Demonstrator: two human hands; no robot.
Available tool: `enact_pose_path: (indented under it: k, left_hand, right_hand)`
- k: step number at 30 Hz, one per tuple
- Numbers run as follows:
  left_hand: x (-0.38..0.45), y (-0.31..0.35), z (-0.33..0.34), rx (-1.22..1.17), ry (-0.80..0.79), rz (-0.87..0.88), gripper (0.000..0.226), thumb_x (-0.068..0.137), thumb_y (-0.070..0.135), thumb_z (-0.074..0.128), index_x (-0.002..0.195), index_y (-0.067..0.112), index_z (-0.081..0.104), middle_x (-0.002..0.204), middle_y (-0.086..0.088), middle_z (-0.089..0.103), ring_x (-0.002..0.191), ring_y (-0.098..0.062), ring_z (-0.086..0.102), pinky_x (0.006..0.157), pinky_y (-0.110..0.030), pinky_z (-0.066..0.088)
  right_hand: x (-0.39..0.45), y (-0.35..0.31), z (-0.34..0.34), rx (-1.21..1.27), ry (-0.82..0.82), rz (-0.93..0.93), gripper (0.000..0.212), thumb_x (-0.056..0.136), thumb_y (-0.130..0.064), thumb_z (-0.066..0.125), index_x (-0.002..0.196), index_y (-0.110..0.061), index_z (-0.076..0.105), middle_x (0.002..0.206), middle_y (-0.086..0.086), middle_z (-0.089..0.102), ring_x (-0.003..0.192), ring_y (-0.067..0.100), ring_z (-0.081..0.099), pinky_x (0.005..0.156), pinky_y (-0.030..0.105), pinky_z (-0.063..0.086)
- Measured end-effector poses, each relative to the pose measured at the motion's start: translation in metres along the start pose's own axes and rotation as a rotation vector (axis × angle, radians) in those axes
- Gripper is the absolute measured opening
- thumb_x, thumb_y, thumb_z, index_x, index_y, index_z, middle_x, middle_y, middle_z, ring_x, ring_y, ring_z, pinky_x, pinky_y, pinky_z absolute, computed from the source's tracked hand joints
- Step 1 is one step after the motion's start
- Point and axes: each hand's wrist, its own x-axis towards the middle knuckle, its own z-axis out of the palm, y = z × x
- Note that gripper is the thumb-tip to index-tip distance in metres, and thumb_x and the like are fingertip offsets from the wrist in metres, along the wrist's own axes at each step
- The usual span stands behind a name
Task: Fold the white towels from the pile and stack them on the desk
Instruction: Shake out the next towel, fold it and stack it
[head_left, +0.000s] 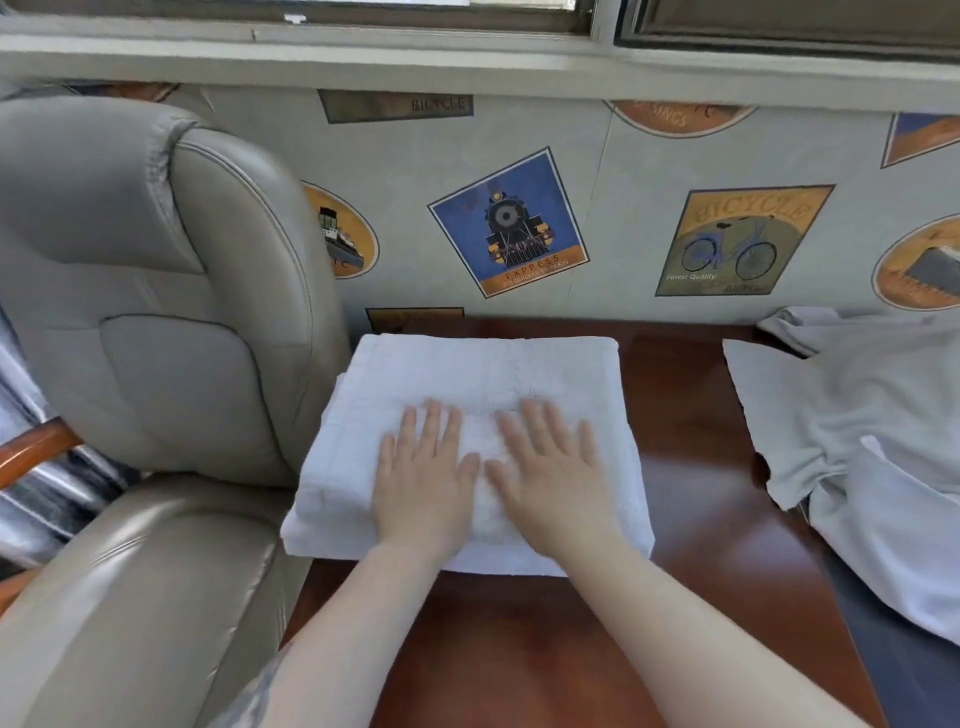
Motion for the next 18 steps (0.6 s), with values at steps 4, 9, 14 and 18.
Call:
enact_pose_path:
  k: [4,9,14,18]
  left_hand:
    - [0.043,-0.032,-0.025,0.025,-0.046,-0.139,0.062,0.103,0.047,0.014,0.156,0.022,-0.007,0.163,-0.001,-0.014,0.150,-0.025,-0.014,0.121,-0.043,-0.006]
    - [0.073,0.003,-0.012,0.014,-0.067,-0.056,0.064,0.099,0.059,0.010,0.155,0.033,-0.008,0.162,0.003,-0.017,0.149,-0.022,-0.019,0.118,-0.052,-0.012]
    - [0.070,-0.002,0.017,-0.009,0.045,-0.205,0.070,0.087,0.071,-0.005,0.151,0.044,-0.012,0.163,0.004,-0.016,0.148,-0.025,-0.020,0.106,-0.069,-0.013]
    - [0.074,0.000,0.023,-0.001,0.071,-0.220,0.075,0.079,0.071,-0.014,0.150,0.046,-0.010,0.163,0.005,-0.012,0.148,-0.025,-0.018,0.100,-0.075,-0.013]
  right_hand:
    - [0.029,0.049,-0.024,-0.103,0.125,0.295,0.062,0.102,-0.046,0.019,0.157,-0.022,0.006,0.165,0.002,-0.003,0.151,0.027,-0.007,0.120,0.049,-0.006]
    - [0.057,0.007,-0.009,-0.002,0.034,0.062,0.060,0.099,-0.056,0.015,0.155,-0.040,-0.002,0.164,-0.001,-0.015,0.149,0.023,-0.021,0.115,0.055,-0.019]
    - [0.063,0.014,0.009,0.034,0.057,0.151,0.066,0.090,-0.067,0.010,0.152,-0.048,0.001,0.163,0.003,-0.017,0.147,0.024,-0.026,0.106,0.067,-0.022]
    - [0.068,0.011,0.013,0.006,0.036,0.143,0.067,0.088,-0.068,0.007,0.152,-0.048,-0.001,0.163,0.004,-0.018,0.147,0.026,-0.026,0.104,0.070,-0.021]
